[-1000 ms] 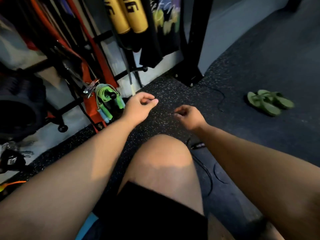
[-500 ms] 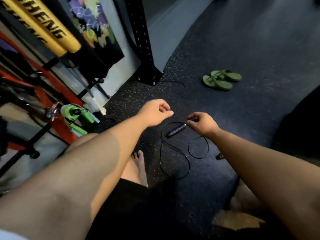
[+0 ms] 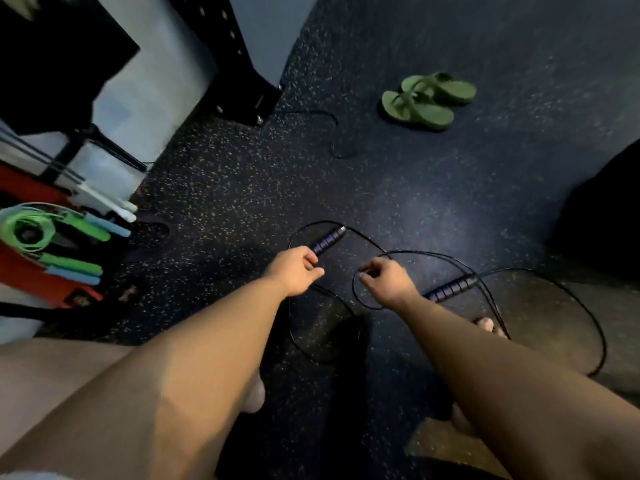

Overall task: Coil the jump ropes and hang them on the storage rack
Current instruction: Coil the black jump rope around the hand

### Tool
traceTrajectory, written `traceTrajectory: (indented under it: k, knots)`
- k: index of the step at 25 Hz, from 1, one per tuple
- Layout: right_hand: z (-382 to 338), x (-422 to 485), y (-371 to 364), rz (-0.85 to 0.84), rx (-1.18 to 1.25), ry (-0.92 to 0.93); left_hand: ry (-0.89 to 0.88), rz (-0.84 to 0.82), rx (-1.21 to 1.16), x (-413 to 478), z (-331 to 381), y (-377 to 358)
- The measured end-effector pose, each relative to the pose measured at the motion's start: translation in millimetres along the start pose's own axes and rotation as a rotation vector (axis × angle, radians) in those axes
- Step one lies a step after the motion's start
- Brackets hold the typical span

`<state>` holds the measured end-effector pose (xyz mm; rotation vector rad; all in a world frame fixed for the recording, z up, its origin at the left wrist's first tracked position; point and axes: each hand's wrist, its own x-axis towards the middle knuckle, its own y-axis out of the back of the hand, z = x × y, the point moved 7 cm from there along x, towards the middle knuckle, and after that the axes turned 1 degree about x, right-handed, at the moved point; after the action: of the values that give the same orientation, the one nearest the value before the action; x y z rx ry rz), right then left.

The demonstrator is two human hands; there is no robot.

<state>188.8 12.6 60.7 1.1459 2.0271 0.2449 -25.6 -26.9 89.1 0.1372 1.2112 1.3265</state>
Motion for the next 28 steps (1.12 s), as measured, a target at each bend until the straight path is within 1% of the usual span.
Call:
traceTrajectory:
  k: [4, 7, 10, 13, 14, 15, 16, 18, 19, 20, 22, 24, 26, 28]
  knots:
    - [11.5, 49.2, -47.7, -0.104, 0.004, -0.031, 0.080, -0.033, 0.058, 67.7, -33.2, -26.0]
    - [13.4, 70.6, -73.6, -0.165, 0.058, -0.050, 0.127, -0.040, 0.120, 101.6, -53.4, -46.1]
    - [24.5, 83.6, -101.6, -0.240, 0.114, -0.084, 0.191, -0.001, 0.150, 125.1, -66.8, -60.3]
    - [30.4, 85.8, -112.9, -0.239, 0.178, -0.088, 0.200, -0.054, 0.157, 134.7, -63.8, -67.4]
    - [30.6, 86.3, -111.4, -0.213, 0.182, -0.088, 0.208, -0.083, 0.092, 133.1, -59.0, -68.2]
    - [27.6, 85.7, -105.0, -0.179, 0.175, -0.081, 0.228, -0.108, -0.054, 130.2, -52.7, -68.6]
    - [22.9, 84.5, -98.0, -0.152, 0.179, -0.066, 0.255, -0.133, -0.276, 124.5, -42.1, -66.2]
    - [6.2, 79.2, -81.2, -0.140, 0.269, -0.002, 0.282, -0.195, -0.731, 107.3, -10.8, -51.7]
    - [-3.2, 74.4, -70.8, -0.138, 0.338, 0.025, 0.269, -0.210, -0.886, 97.5, 6.9, -39.1]
    - [-13.5, 67.2, -58.3, -0.119, 0.416, 0.046, 0.247, -0.212, -0.995, 85.5, 24.4, -24.1]
    - [-36.2, 46.7, -26.4, -0.075, 0.541, 0.090, 0.189, -0.206, -1.118, 61.4, 55.7, 6.8]
    - [-56.5, 19.2, 13.2, -0.045, 0.535, 0.146, 0.154, -0.190, -1.161, 33.9, 80.0, 34.0]
    - [-75.1, -15.9, 60.5, -0.003, 0.453, 0.212, 0.114, -0.159, -1.145, 0.4, 99.5, 61.5]
    - [-96.1, -50.4, 106.3, 0.049, 0.412, 0.294, 0.088, -0.178, -1.047, -37.6, 116.7, 83.9]
